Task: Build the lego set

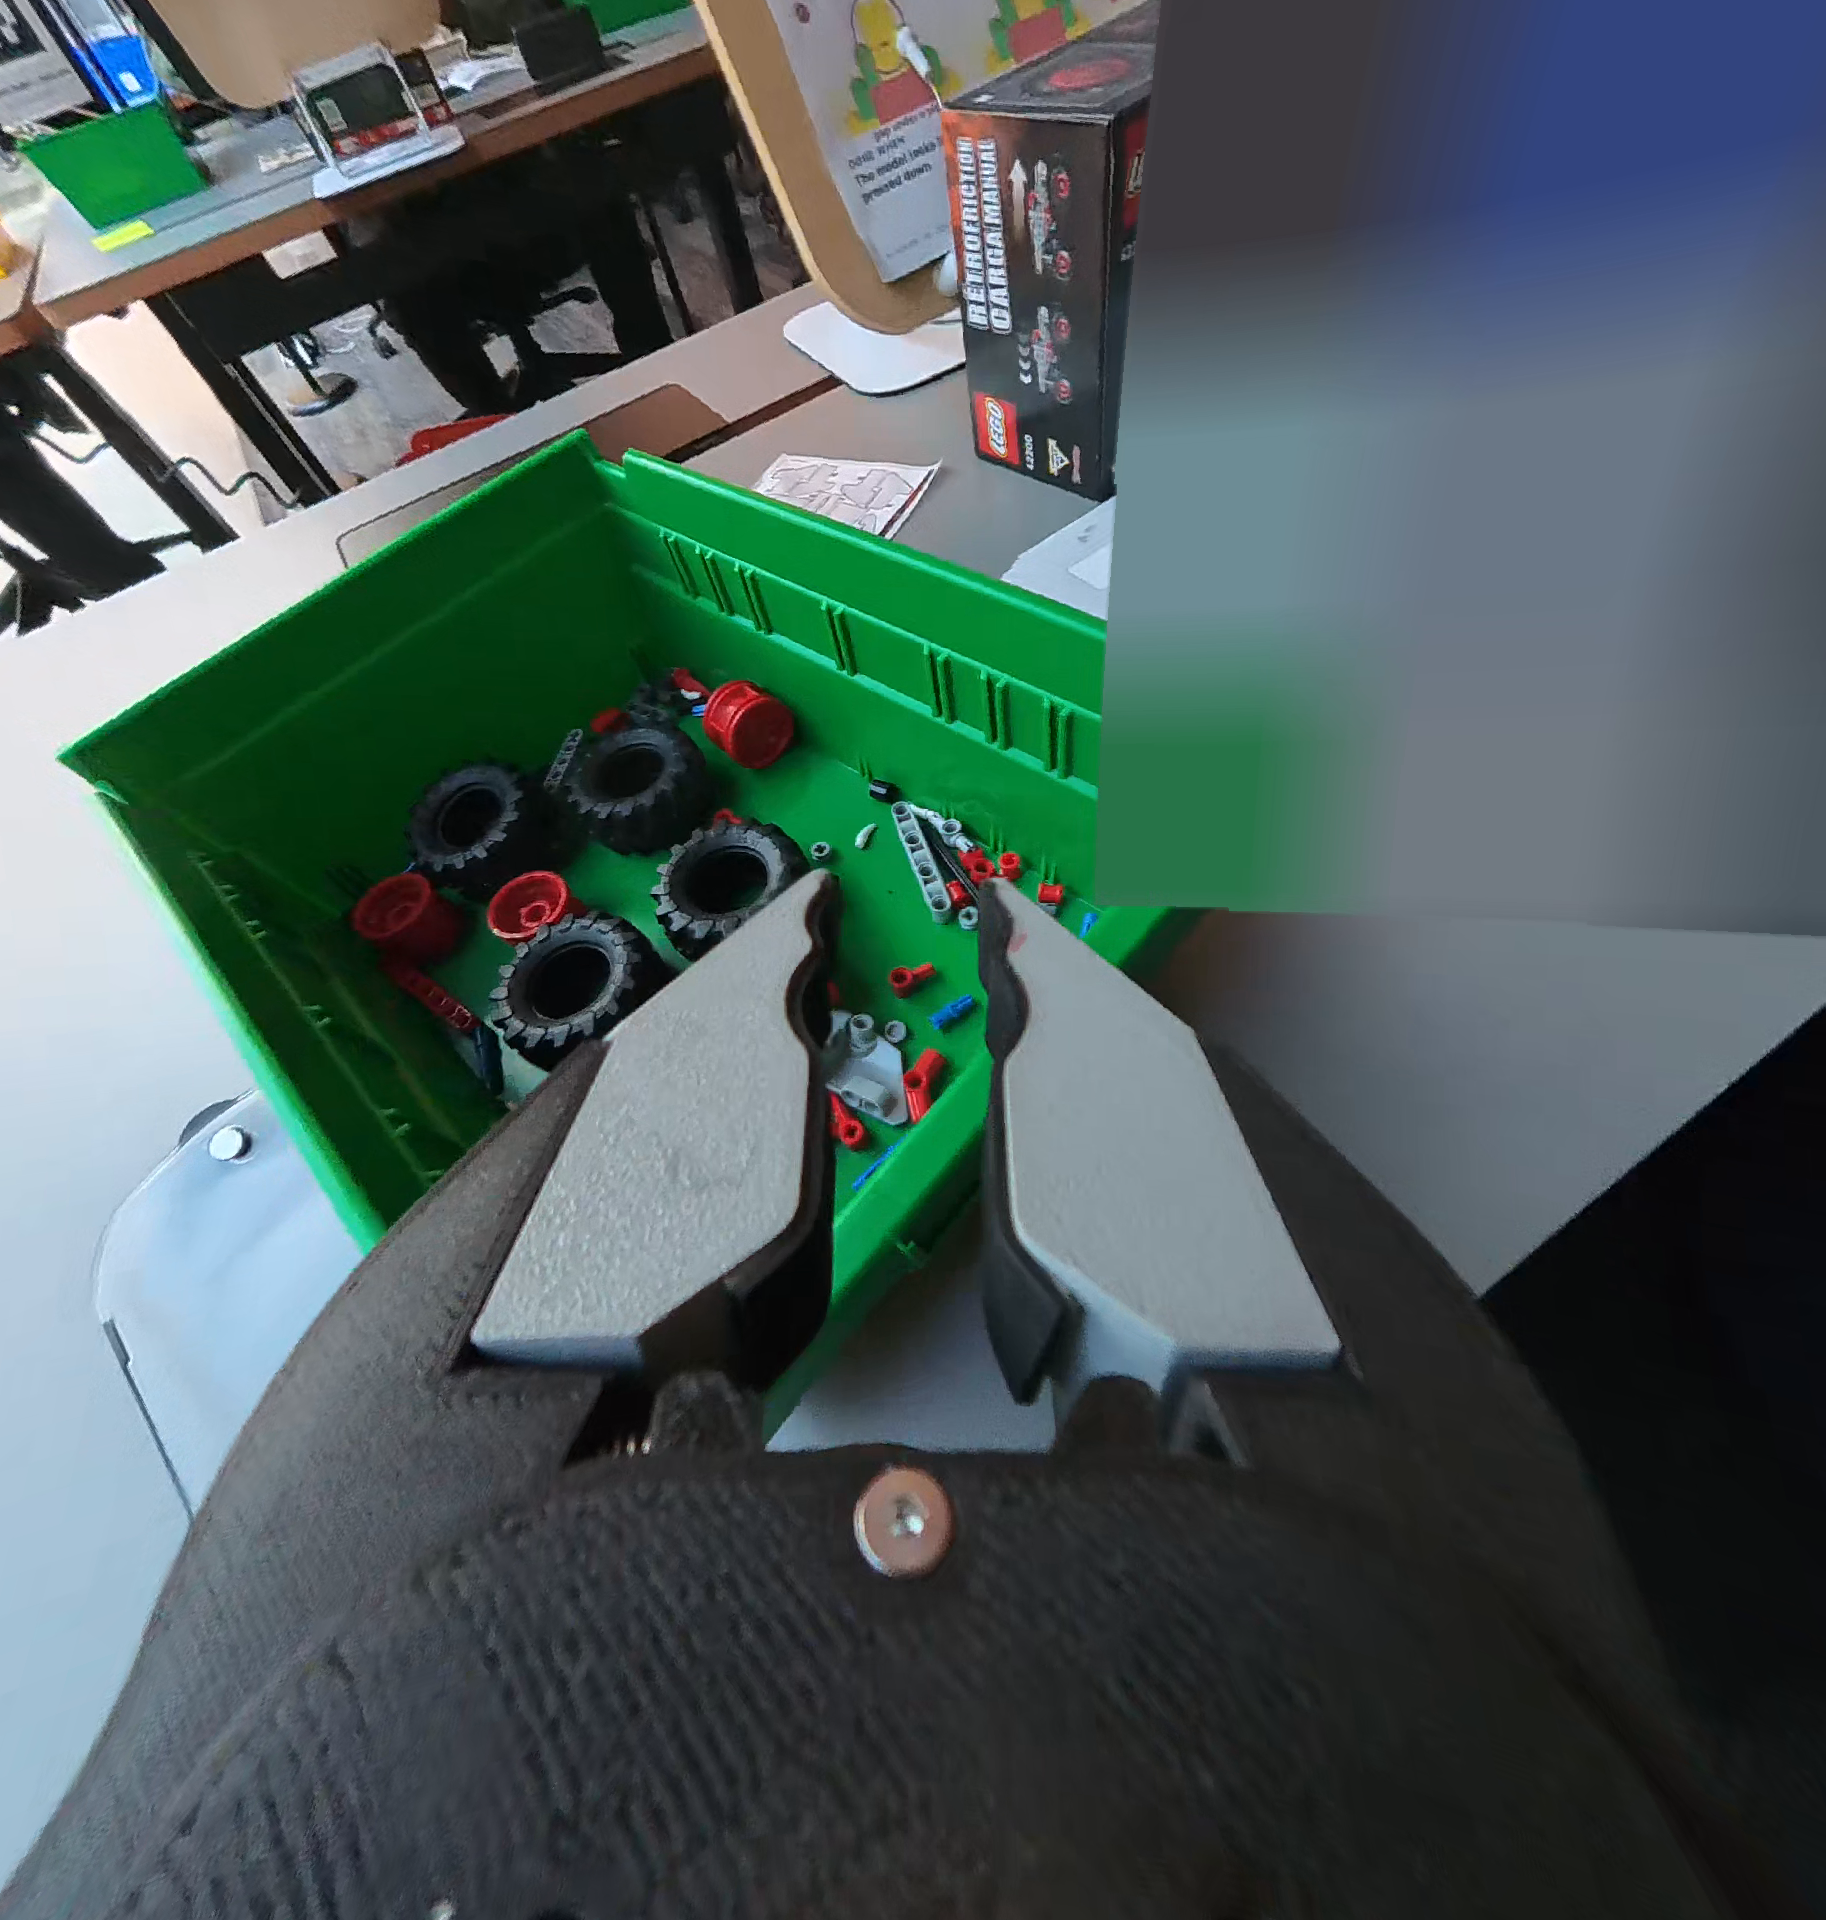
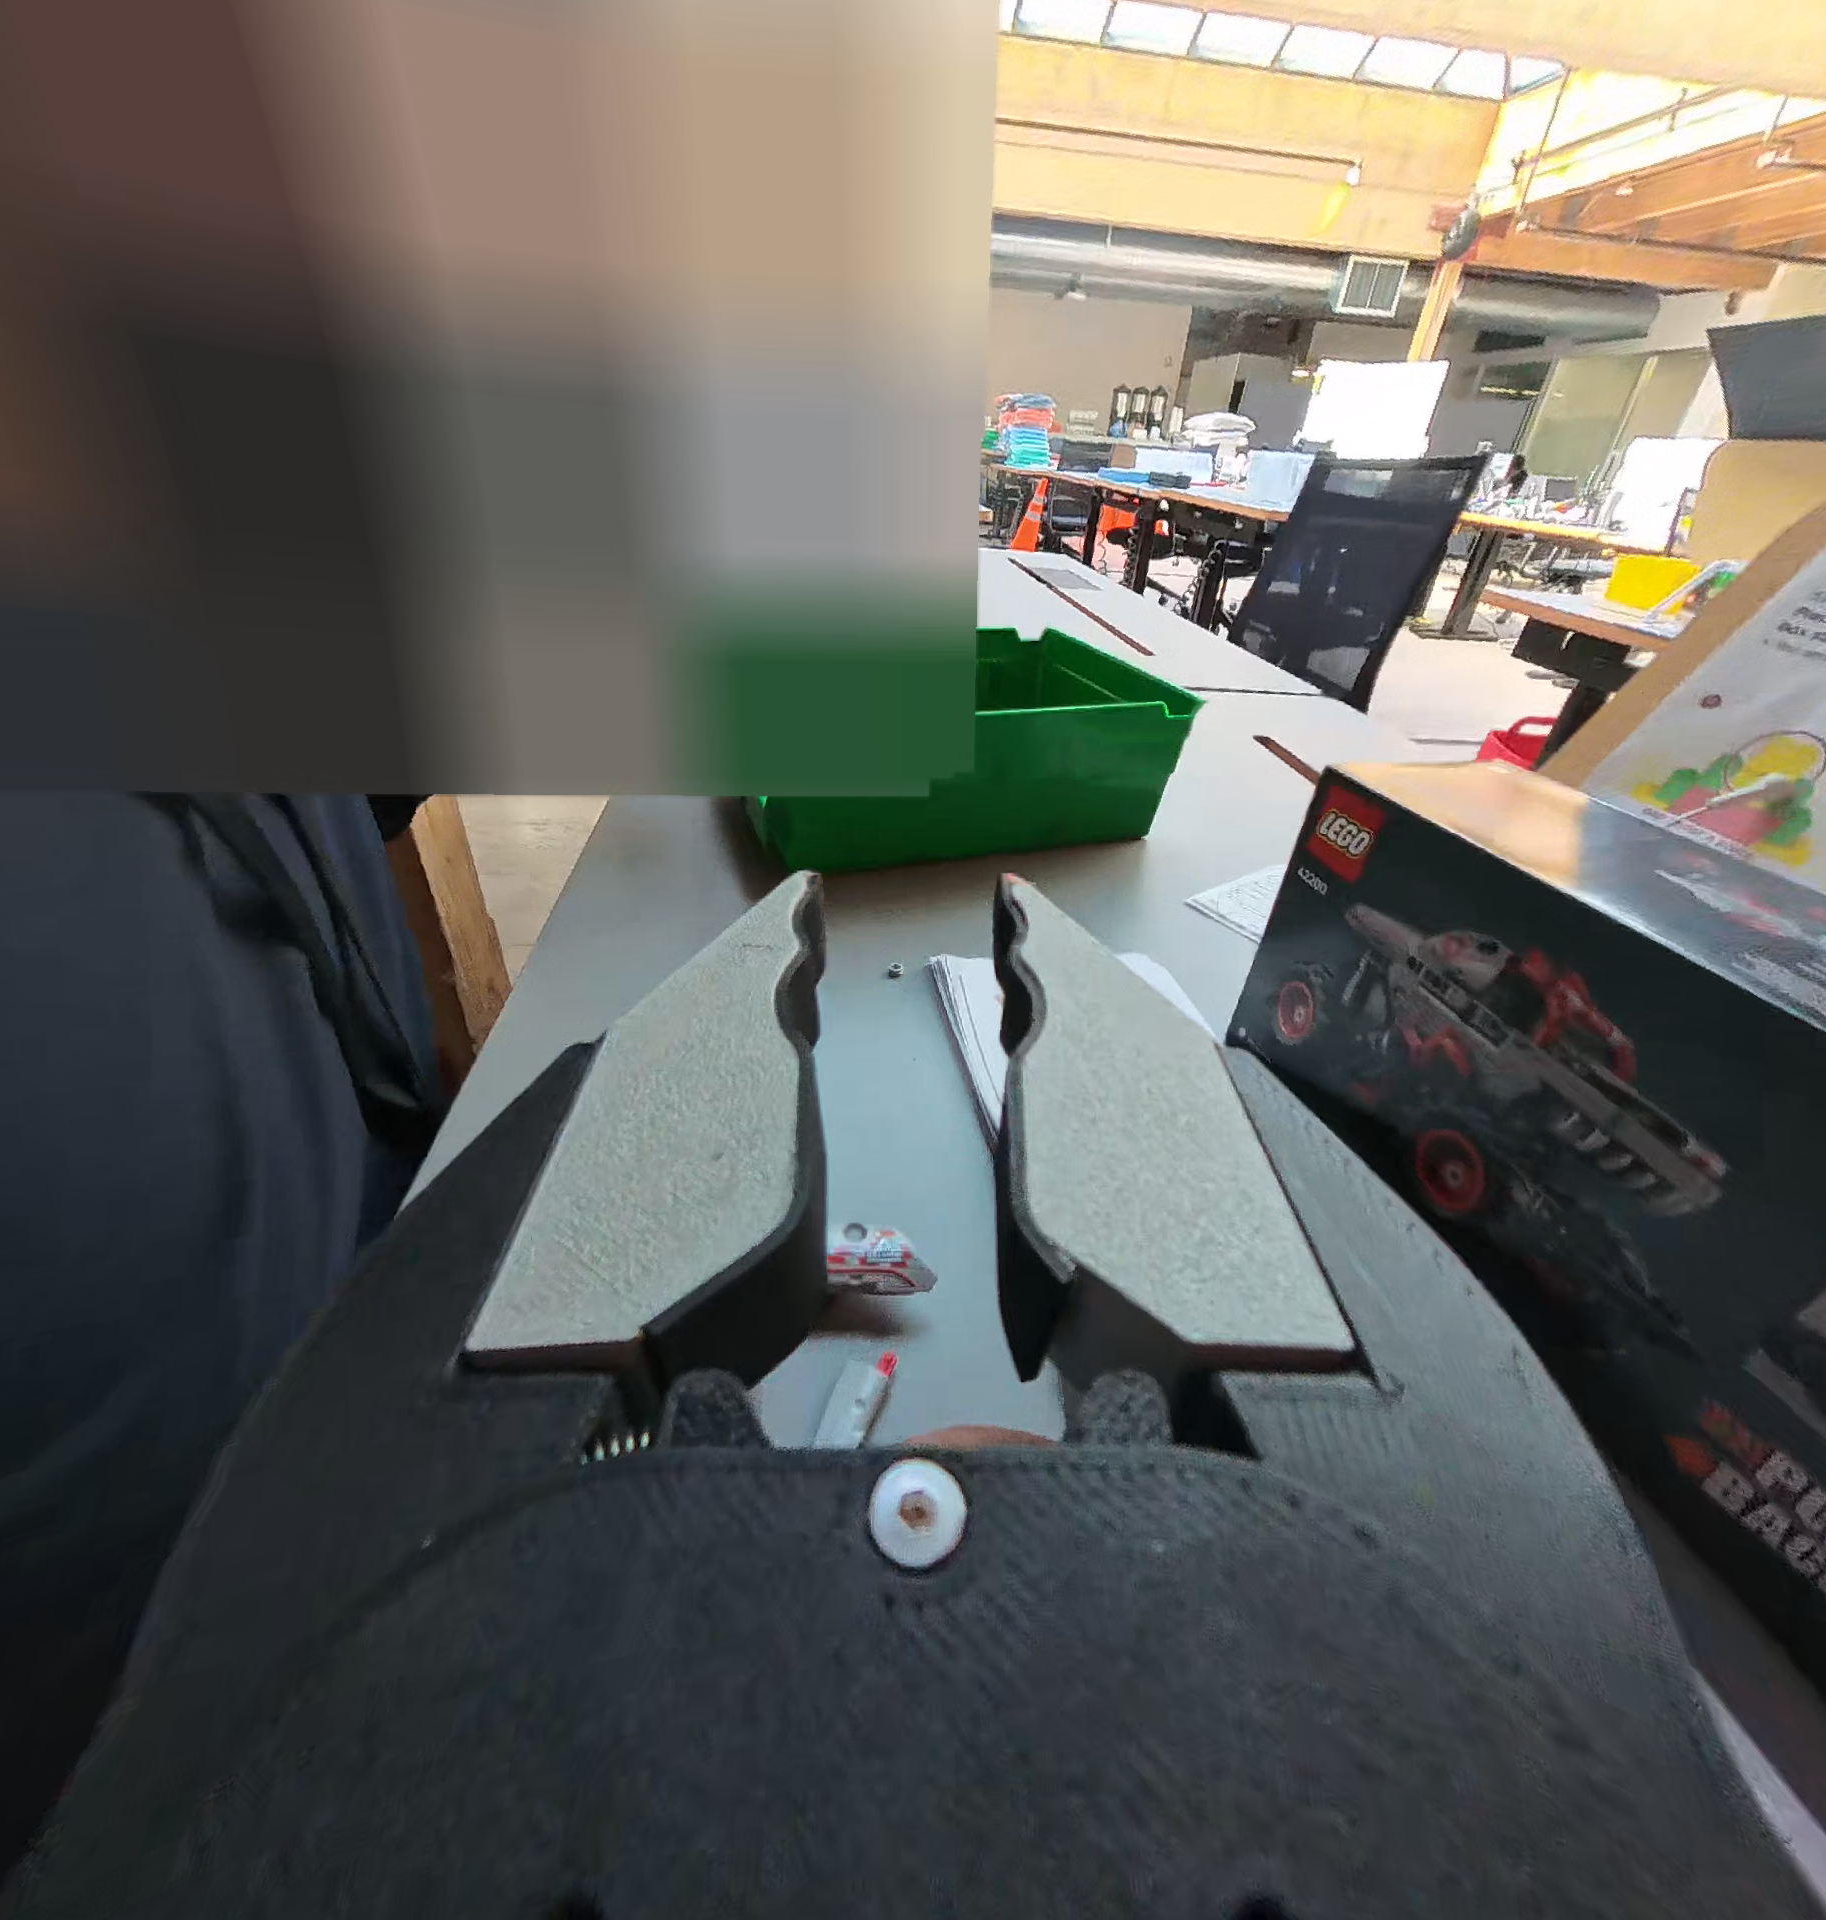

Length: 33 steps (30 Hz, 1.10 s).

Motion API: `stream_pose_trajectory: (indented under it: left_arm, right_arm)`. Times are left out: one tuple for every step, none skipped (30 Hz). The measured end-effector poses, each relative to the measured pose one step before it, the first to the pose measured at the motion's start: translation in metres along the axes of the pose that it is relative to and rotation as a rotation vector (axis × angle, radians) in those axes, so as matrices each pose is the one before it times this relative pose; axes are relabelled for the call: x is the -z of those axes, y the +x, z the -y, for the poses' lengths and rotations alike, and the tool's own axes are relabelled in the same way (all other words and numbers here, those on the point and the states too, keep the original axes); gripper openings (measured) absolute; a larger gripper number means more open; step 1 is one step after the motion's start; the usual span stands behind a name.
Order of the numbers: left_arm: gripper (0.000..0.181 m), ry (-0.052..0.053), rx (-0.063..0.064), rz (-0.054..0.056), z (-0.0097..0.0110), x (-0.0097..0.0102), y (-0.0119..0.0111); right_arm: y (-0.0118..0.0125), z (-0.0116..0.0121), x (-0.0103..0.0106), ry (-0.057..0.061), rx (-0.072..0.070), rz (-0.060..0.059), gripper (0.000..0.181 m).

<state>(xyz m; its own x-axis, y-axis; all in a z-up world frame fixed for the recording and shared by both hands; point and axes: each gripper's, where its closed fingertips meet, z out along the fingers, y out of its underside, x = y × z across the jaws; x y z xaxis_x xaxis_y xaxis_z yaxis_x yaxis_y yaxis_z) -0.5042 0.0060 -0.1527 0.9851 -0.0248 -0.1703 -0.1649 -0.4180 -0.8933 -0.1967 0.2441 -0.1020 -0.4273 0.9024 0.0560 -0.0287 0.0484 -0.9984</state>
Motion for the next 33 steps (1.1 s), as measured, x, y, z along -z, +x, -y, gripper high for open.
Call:
stream_pose_trajectory:
  left_arm:
    - [0.023,-0.0038,0.0107,0.0096,-0.00069,0.00185,-0.0046]
    - [0.023,-0.0113,0.0057,0.0236,-0.00156,0.00211,-0.00682]
    - [0.023,-0.0134,-0.0006,0.0277,-0.0014,0.00197,-0.00731]
    - [0.023,-0.012,-0.0067,0.0205,-0.00025,0.00113,-0.00632]
    - [0.023,-0.014,-0.0134,0.0112,0.00067,-0.00017,-0.00521]
    - [0.023,-0.021,-0.0245,0.002,0.00106,-0.00197,-0.00401]
    - [0.023,-0.0286,-0.035,-0.0068,0.0009,-0.00382,-0.00331]
    - [0.021,-0.0388,-0.0356,-0.0118,0.0006,-0.00522,-0.00328]
    - [0.02,-0.0427,-0.033,-0.0234,0.00089,-0.00614,-0.00205]
    - [0.015,-0.0396,-0.0365,-0.0384,0.00179,-0.00635,0.00018]
    - [0.011,-0.0239,-0.0336,-0.0261,0.00399,-0.00606,-0.00194]
    - [0.01,-0.0083,-0.025,-0.0178,0.00554,-0.00619,-0.00358]
    - [0.01,-0.0094,-0.0154,-0.0403,0.00469,-0.00684,-0.00047]
    - [0.01,-0.0268,-0.0073,-0.0712,0.00113,-0.00798,0.00423]
    - [0.013,-0.0461,-0.0007,-0.084,-0.00245,-0.00937,0.00622]
    - [0.017,-0.0595,-0.0012,-0.0617,-0.0043,-0.0104,0.00302]
    - [0.019,-0.0622,-0.0057,-0.015,-0.0046,-0.01034,-0.00319]
    - [0.021,-0.0607,-0.0159,0.015,-0.00431,-0.00856,-0.00661]
    - [0.019,-0.0466,-0.0142,0.051,-0.00224,-0.00471,-0.01122]
    - [0.017,-0.0166,-0.0017,0.0782,0.00061,-0.00017,-0.0152]
    - [0.016,0.0175,0.0088,0.0651,0.00381,0.00303,-0.01422]
    - [0.013,0.0307,0.0236,0.0487,0.00488,0.00413,-0.01349]
    - [0.018,0.0214,0.0321,0.0423,0.00343,0.00294,-0.01366]
    - [0.022,0.0069,0.0309,0.0364,0.00137,0.00058,-0.01319]
    - [0.026,-0.0068,0.0231,0.0137,-0.00043,-0.00284,-0.0091]
    - [0.03,-0.0242,0.0156,-0.0217,-0.00272,-0.00635,-0.00265]
    - [0.036,-0.0471,0.0017,-0.0485,-0.00489,-0.00917,0.00205]
    - [0.037,-0.0543,-0.0203,-0.0421,-0.00408,-0.01042,0.00134]
    - [0.037,-0.0517,-0.0474,-0.0241,-0.00231,-0.01082,-0.00117]
    - [0.036,-0.0549,-0.0756,-0.0107,-0.0019,-0.01016,-0.00293]
    - [0.035,-0.0399,-0.0688,0.018,0.00069,-0.00853,-0.00778]
    - [0.036,-0.0058,-0.0476,-0.0011,0.00593,-0.00692,-0.00472]
    - [0.038,0.0287,-0.03,-0.0656,0.01069,-0.00491,0.00552]
  right_arm:
    - [-0.00074,0.00032,-0.00408,-0.0099,0.0102,0.0075,0.03]
    - [-0.00108,-0.00052,-0.0036,-0.0121,0.0005,0.0146,0.031]
    - [-0.00148,-0.0004,-0.00281,-0.0077,-0.0033,0.0182,0.033]
    - [-0.00151,0.00046,-0.00173,0.0005,-0.0012,0.0161,0.033]
    - [-0.00137,0.00143,-0.00086,0.0081,0.0031,0.0119,0.033]
    - [-0.00121,0.00163,-0.00019,0.0116,0.0054,0.0089,0.033]
    - [-0.0008,0.0011,0.00028,0.01,0.004,0.0069,0.033]
    - [-0.00039,-0.00003,0.00058,0.0051,-0.001,0.0062,0.033]
    - [0.00004,-0.001,0.00079,0.0,-0.0078,0.0062,0.034]
    - [0.0001,-0.00104,0.0008,-0.0017,-0.0123,0.0049,0.035]
    - [0.00001,-0.00051,0.0005,-0.0004,-0.0114,0.0037,0.035]
    - [-0.00071,-0.00033,0.00012,-0.0002,-0.0051,0.0037,0.035]
    - [-0.00117,-0.00074,-0.00012,-0.0026,0.0027,0.0034,0.035]
    - [-0.0013,-0.00155,-0.00042,-0.0072,0.0072,0.0034,0.034]
    - [-0.00098,-0.00223,-0.00064,-0.0121,0.007,0.0028,0.033]
    - [-0.00039,-0.00248,-0.00078,-0.0132,0.0032,0.0009,0.032]
    - [-0.00029,-0.002,-0.00095,-0.0089,-0.0028,0.0015,0.032]
    - [-0.00075,-0.00098,-0.00111,-0.0014,-0.0089,0.0059,0.032]
    - [-0.00139,-0.00035,-0.0012,0.0045,-0.0122,0.01,0.032]
    - [-0.00114,-0.0005,-0.0013,0.0048,-0.0118,0.0089,0.032]
    - [-0.00072,-0.00164,-0.00132,-0.0013,-0.0085,0.0054,0.032]
    - [-0.00035,-0.00268,-0.00106,-0.0089,-0.0038,0.0023,0.032]
    - [0.00039,-0.0032,-0.00091,-0.012,0.0,-0.0016,0.032]
    - [0.00112,-0.00297,-0.00081,-0.0112,0.0005,-0.0048,0.031]
    - [0.00139,-0.00244,-0.00075,-0.008,-0.0023,-0.0036,0.031]
    - [0.00134,-0.00196,-0.00074,-0.0045,-0.0062,0.0003,0.031]
    - [0.00139,-0.00155,-0.00072,-0.003,-0.0093,0.0022,0.031]
    - [0.00097,-0.00117,-0.00075,-0.002,-0.0103,0.0038,0.031]
    - [0.00008,-0.00088,-0.00082,-0.0007,-0.0095,0.0081,0.03]
    - [-0.00079,-0.00057,-0.00102,-0.0008,-0.0075,0.0114,0.03]
    - [-0.0011,-0.0008,-0.00107,-0.0032,-0.004,0.0105,0.03]
    - [-0.00097,-0.00101,-0.00109,-0.0061,-0.0001,0.0067,0.03]
    - [-0.00077,-0.00114,-0.00102,-0.0076,0.0024,0.0024,0.03]
